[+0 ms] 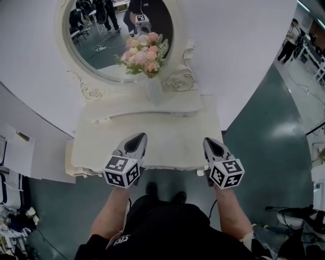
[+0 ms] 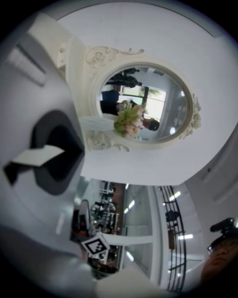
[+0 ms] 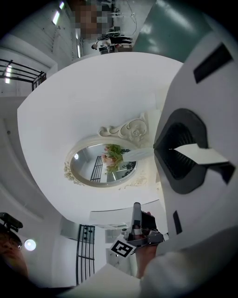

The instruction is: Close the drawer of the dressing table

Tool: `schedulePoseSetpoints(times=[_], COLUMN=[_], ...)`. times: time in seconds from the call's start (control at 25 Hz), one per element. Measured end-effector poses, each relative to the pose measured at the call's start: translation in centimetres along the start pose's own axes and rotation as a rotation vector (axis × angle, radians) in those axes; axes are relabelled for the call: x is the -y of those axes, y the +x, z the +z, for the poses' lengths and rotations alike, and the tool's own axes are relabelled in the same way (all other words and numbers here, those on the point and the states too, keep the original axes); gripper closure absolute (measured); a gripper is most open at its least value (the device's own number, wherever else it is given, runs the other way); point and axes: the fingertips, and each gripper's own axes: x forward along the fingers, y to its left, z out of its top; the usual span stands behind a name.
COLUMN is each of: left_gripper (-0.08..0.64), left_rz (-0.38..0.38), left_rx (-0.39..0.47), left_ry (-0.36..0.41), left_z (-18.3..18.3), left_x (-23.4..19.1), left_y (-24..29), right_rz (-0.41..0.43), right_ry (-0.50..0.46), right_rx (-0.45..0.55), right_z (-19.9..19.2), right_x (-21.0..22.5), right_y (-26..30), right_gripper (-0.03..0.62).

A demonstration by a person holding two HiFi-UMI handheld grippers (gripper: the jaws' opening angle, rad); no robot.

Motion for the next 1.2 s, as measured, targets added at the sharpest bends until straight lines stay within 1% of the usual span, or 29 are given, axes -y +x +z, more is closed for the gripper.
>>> schedulePoseSetpoints(times=[0.2, 0.28, 0.44, 0.56, 0.68, 0.76, 0.84, 0.96, 1.12, 1.2], left_gripper=[0.552, 0.552, 0.552, 0.552, 0.552, 0.552, 0.552, 0.552, 0.552, 0.552], left_rz=[-0.002, -0.011, -0.009, -0.019, -0.064, -0.089, -0.098, -0.112, -0.099, -0.081], left_rx=[0.053, 0.058, 0.071, 0.07, 0.064, 0.075, 0.091, 0.112, 0.126, 0.124], left_ry=[0.011, 0.017, 0.065, 0.061, 0.059, 0.057, 0.048, 0.038, 0.051, 0.051], left_z=[1.7, 1.7, 1.9, 1.9, 1.7, 2.2, 2.8, 3.7, 4.1, 3.9], left_x=[-1.1, -1.6, -3.3, -5.1, -5.1, -4.9, -4.9, -4.5, -5.0, -5.7], left_y=[-0.4, -0.9, -2.3, -2.6, -2.1, -1.3, -0.7, -0.4, -0.4, -0.4], right_rz=[0.015, 0.016, 0.028, 0.045, 0.031, 0.025, 0.036, 0.063, 0.106, 0.104], right_ry=[-0.039, -0.06, -0.091, -0.103, -0.088, -0.053, -0.025, -0.032, -0.004, -0.025], right_rx=[0.013, 0.015, 0.016, 0.033, 0.057, 0.083, 0.11, 0.118, 0.124, 0.132], right_z=[2.0, 2.7, 4.2, 5.0, 5.8, 6.3, 6.6, 6.3, 6.8, 7.6], right_x=[-1.1, -1.7, -3.4, -5.1, -5.9, -6.3, -7.3, -9.0, -9.8, -9.6], right_y=[-0.3, -0.3, 0.5, 1.5, 2.1, 2.4, 2.8, 3.4, 3.8, 3.8], right_gripper=[0.597, 0.597, 0.597, 0.597, 0.597, 0.597, 0.597, 0.597, 0.598, 0.598])
